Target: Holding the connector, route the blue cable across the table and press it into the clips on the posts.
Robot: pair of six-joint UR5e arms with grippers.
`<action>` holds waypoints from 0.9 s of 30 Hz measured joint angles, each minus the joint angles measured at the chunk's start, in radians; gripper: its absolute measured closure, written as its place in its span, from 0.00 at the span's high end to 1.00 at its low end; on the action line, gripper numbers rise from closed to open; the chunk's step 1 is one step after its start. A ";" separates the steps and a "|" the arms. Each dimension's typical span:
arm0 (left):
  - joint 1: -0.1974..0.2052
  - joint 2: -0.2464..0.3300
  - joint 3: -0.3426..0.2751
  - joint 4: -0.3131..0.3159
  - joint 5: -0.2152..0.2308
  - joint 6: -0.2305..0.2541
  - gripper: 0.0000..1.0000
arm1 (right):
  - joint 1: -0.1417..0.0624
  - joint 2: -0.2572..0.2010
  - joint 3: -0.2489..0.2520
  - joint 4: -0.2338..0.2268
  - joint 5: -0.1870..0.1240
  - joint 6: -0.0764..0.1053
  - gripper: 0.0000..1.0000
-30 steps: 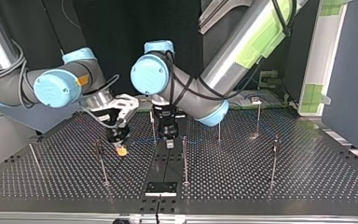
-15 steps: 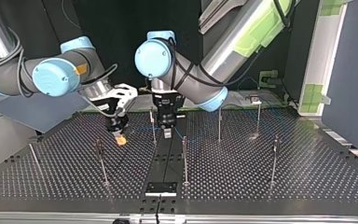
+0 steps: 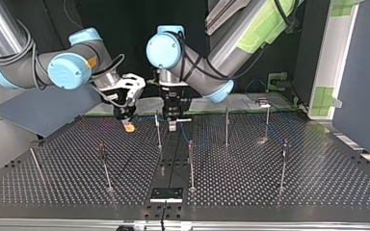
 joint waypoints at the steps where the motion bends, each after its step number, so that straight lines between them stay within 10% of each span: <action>1: 0.002 0.000 -0.008 0.008 0.003 0.000 0.00 | 0.000 0.000 0.012 -0.007 0.000 0.002 0.00; 27: 0.042 -0.083 -0.240 0.238 0.157 0.000 0.00 | -0.011 0.004 0.231 -0.207 0.003 0.059 0.00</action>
